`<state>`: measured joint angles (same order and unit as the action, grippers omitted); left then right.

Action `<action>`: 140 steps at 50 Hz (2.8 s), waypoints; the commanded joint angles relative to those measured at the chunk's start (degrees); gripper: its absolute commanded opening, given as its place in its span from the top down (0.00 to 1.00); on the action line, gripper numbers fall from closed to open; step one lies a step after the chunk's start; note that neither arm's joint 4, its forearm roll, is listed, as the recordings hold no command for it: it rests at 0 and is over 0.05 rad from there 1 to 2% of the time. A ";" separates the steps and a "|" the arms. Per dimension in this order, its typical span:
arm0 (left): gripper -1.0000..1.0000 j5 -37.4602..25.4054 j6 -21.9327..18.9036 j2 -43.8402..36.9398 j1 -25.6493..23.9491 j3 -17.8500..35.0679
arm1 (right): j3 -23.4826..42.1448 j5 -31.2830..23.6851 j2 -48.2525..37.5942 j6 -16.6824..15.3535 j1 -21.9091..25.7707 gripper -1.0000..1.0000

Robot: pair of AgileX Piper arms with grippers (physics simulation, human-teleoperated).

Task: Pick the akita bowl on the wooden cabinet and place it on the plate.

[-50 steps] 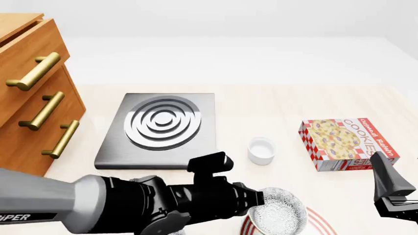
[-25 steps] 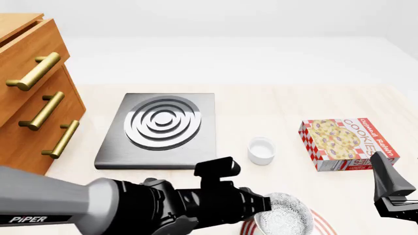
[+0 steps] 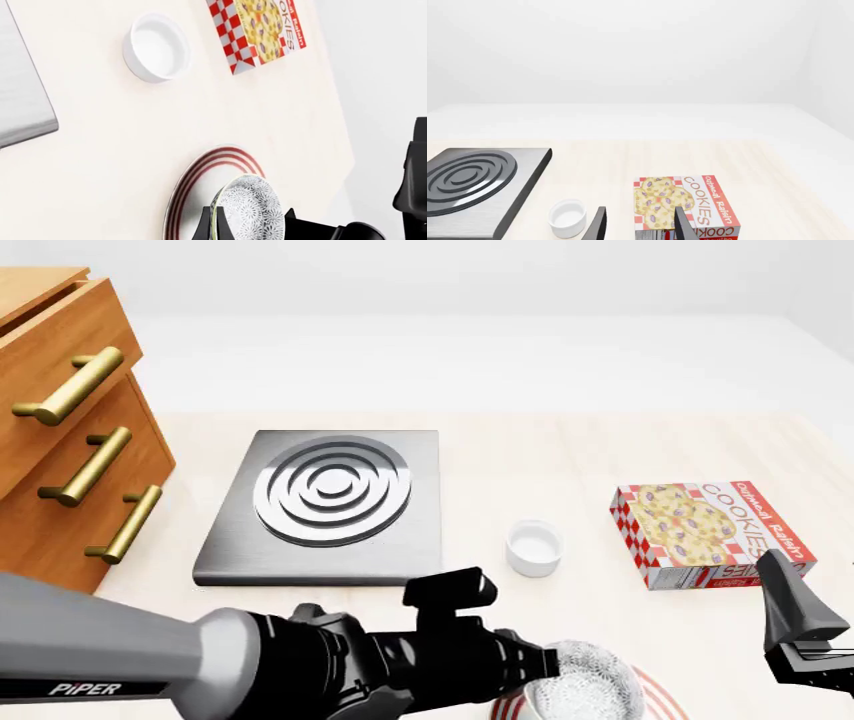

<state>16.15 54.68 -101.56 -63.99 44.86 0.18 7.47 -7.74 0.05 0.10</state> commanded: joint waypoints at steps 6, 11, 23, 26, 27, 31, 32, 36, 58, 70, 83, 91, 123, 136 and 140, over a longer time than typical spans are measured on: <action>1.00 1.18 0.72 -0.92 -0.44 0.18 | 0.00 0.00 0.00 0.00 0.00 0.00; 1.00 1.71 0.95 -1.68 -0.49 0.21 | 0.00 0.00 0.00 0.00 0.00 0.00; 1.00 1.84 1.05 -2.12 -0.13 0.43 | 0.00 0.00 0.00 0.00 0.00 0.00; 1.00 1.85 1.08 -2.15 -0.12 0.47 | 0.00 0.00 0.00 0.00 0.00 0.00; 1.00 1.84 1.10 -2.16 -0.11 0.47 | 0.00 0.00 0.00 0.00 0.00 0.00; 1.00 1.90 1.21 -2.34 -0.16 0.52 | 0.00 0.00 0.00 0.00 0.00 0.00; 1.00 1.96 1.28 -2.47 -0.24 0.54 | 0.00 0.00 0.00 0.00 0.00 0.00; 1.00 2.11 1.38 -2.73 -0.31 0.56 | 0.00 0.00 0.00 0.00 0.00 0.00; 1.00 2.98 2.07 -5.34 -0.51 1.79 | 0.00 0.00 0.00 0.00 0.00 0.00; 0.00 2.94 2.03 -5.61 -1.76 2.18 | 0.00 0.00 0.00 0.00 0.00 0.00; 0.00 2.19 0.77 -2.64 -3.69 1.83 | 0.00 0.00 0.00 0.00 0.00 0.00; 0.00 2.10 0.15 -1.90 -3.50 1.27 | 0.00 0.00 0.00 0.00 0.00 0.00; 0.00 -6.01 -5.85 10.61 -1.01 0.35 | 0.00 0.00 0.00 0.00 0.00 0.00; 0.00 -4.81 -10.36 17.77 4.71 -3.81 | 0.00 0.00 0.00 0.00 0.00 0.00; 0.00 -5.28 -12.37 21.02 5.85 -4.33 | 0.00 0.00 0.00 0.00 0.00 0.00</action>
<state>11.35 45.75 -86.51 -60.97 42.44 0.18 7.47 -7.74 0.05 0.10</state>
